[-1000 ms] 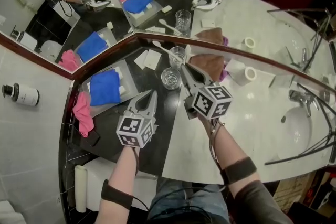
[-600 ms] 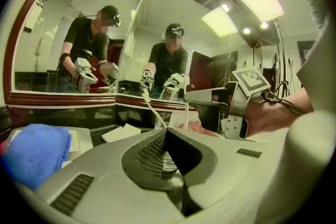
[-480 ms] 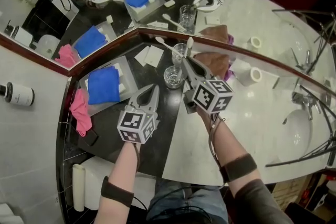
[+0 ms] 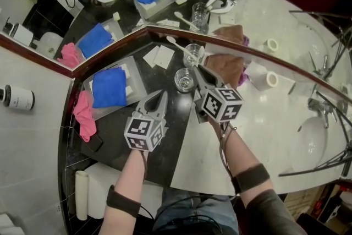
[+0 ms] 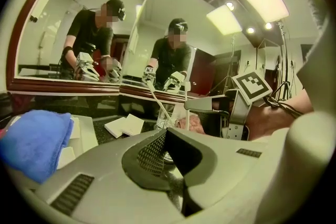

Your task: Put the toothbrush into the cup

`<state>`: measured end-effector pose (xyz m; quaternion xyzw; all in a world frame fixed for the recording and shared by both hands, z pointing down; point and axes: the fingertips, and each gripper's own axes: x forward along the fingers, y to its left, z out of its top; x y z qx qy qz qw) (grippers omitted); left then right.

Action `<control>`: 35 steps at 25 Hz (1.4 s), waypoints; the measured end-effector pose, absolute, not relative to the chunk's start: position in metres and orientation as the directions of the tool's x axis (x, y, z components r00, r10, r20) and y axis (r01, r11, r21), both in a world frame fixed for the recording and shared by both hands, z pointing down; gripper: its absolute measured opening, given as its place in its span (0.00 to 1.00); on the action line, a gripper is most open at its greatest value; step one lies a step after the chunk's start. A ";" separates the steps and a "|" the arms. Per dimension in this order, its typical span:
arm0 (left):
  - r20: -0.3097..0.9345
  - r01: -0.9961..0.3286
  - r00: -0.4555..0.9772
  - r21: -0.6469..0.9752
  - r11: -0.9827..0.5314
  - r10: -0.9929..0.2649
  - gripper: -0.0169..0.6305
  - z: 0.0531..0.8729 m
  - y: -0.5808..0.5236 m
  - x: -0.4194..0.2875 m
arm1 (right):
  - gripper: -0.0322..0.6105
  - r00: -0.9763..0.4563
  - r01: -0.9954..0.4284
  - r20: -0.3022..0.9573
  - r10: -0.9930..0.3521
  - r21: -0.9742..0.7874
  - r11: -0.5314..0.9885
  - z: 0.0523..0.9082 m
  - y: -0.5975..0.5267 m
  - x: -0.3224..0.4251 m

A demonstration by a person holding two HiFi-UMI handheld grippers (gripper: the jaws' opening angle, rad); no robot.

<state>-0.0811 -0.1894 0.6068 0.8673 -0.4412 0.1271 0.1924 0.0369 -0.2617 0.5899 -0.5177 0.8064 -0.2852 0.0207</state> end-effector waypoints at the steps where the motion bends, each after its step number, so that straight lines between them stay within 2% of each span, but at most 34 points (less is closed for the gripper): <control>1: 0.390 -0.814 0.579 0.223 -0.536 -0.716 0.03 0.608 -0.189 -0.081 | 0.15 -0.461 -0.827 0.270 -0.845 -0.475 0.299 0.593 -0.261 0.037; 7: 0.399 -0.814 0.580 0.233 -0.533 -0.711 0.03 0.615 -0.185 -0.081 | 0.16 -0.451 -0.845 0.328 -0.830 -0.458 0.278 0.611 -0.255 0.035; 13: 0.404 -0.813 0.581 0.243 -0.530 -0.706 0.03 0.619 -0.178 -0.083 | 0.25 -0.439 -0.855 0.370 -0.819 -0.452 0.254 0.621 -0.250 0.038; 28: 0.422 -0.823 0.566 0.239 -0.515 -0.708 0.03 0.593 -0.154 -0.086 | 0.25 -0.436 -0.864 0.425 -0.793 -0.445 0.236 0.607 -0.200 0.051; 30: 0.422 -0.826 0.562 0.232 -0.514 -0.712 0.03 0.581 -0.147 -0.087 | 0.25 -0.451 -0.861 0.421 -0.787 -0.436 0.260 0.595 -0.188 0.054; 35: 0.426 -0.833 0.551 0.224 -0.506 -0.718 0.03 0.554 -0.122 -0.089 | 0.13 -0.472 -0.862 0.408 -0.782 -0.400 0.312 0.563 -0.157 0.065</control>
